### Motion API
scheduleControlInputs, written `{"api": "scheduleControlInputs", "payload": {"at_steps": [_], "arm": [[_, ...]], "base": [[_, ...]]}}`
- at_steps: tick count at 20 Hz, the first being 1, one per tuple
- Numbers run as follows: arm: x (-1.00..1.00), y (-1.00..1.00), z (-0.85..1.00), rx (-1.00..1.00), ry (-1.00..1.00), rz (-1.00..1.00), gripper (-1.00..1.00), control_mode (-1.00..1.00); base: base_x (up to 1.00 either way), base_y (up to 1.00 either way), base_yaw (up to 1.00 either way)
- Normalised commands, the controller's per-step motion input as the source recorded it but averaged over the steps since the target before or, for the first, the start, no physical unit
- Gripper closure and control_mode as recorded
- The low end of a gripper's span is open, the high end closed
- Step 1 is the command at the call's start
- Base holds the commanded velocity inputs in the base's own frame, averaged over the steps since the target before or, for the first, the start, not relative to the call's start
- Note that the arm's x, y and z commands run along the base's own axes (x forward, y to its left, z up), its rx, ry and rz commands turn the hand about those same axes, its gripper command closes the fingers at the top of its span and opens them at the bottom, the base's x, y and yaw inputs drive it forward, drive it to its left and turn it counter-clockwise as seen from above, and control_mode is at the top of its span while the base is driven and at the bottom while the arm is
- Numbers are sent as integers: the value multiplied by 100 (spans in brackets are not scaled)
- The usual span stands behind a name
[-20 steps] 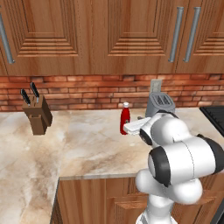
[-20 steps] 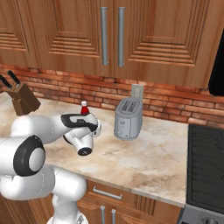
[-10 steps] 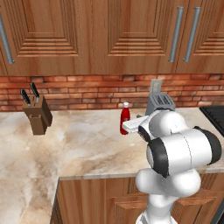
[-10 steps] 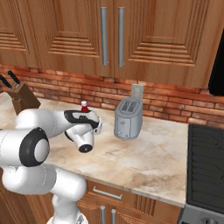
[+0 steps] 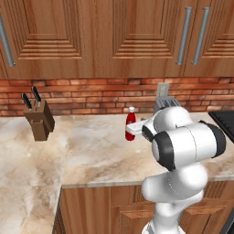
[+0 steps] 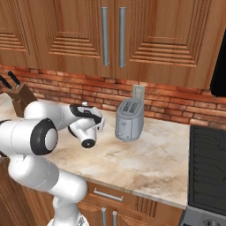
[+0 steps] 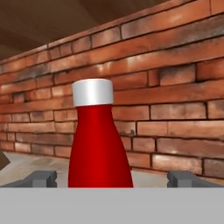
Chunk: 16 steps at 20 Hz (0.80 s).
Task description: Move the drinks to the dining counter.
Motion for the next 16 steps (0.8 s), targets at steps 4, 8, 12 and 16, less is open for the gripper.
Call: {"api": "scheduleControlInputs", "payload": {"at_steps": [4, 8, 12, 16], "arm": [[20, 5, -12, -6, 10, 0, -100, -100], [11, 4, -23, -10, 16, 0, -100, -100], [10, 10, -23, -12, 16, 0, -100, -100], [7, 32, -16, -11, 8, 1, 100, -100]], "base": [[0, 0, 0], [0, 0, 0], [0, 0, 0], [0, 0, 0]]}}
